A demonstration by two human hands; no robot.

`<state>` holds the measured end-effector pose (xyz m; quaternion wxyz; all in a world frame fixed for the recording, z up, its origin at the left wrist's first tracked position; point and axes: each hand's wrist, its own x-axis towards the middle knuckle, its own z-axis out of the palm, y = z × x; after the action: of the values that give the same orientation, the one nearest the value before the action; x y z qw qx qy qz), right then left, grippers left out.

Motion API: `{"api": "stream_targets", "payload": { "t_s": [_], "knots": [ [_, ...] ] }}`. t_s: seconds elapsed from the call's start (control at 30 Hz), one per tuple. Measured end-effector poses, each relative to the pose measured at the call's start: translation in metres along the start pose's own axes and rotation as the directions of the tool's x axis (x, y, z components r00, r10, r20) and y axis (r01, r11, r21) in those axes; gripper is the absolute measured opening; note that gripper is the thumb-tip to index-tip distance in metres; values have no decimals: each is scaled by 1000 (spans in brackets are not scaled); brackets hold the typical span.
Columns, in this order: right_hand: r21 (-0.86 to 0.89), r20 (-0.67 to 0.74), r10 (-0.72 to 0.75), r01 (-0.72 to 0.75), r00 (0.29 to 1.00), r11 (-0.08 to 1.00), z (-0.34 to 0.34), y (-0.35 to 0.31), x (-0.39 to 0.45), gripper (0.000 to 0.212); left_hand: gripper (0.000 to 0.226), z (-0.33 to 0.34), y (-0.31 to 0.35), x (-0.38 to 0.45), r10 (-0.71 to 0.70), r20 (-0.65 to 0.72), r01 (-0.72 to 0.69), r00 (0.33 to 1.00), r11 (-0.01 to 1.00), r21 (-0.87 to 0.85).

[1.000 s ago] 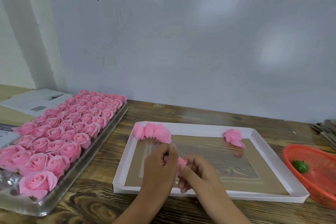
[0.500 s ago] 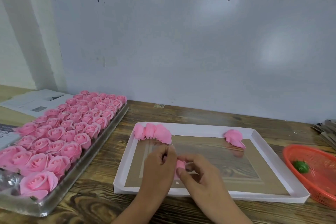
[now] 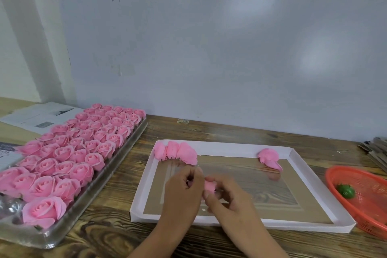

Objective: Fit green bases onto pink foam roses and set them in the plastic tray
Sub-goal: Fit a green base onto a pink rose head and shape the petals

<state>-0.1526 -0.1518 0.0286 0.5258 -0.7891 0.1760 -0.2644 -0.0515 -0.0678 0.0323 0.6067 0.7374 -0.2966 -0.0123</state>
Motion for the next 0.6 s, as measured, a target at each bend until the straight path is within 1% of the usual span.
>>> {"api": "stream_targets", "payload": {
  "t_s": [0.03,0.1,0.13,0.3,0.43,0.5,0.6],
  "knots": [
    [-10,-6,-3,3,1000,1000,0,-1,-1,27,36,0,0,-1,0,3,0,1000,1000,0],
    [9,-19,11,-11,1000,1000,0,-4,-1,14,34,0,2,-3,6,14,-6,1000,1000,0],
    [18,-19,25,-24,1000,1000,0,-5,-1,12,34,0,2,-4,13,17,-13,1000,1000,2],
    [16,6,68,-68,998,998,-3,-7,-2,14,36,0,4,-5,36,24,-36,999,999,6],
    [-33,1,89,-89,996,996,-2,-6,-1,19,41,-1,1,-1,1,24,-1,1000,1000,-4],
    [-12,-6,76,-76,997,997,-1,-6,-1,21,40,-1,0,0,-13,31,13,999,1000,-13],
    [19,-18,43,-42,999,999,-1,-7,-1,14,38,-1,1,-3,15,39,-16,999,1000,0]
  ]
}}
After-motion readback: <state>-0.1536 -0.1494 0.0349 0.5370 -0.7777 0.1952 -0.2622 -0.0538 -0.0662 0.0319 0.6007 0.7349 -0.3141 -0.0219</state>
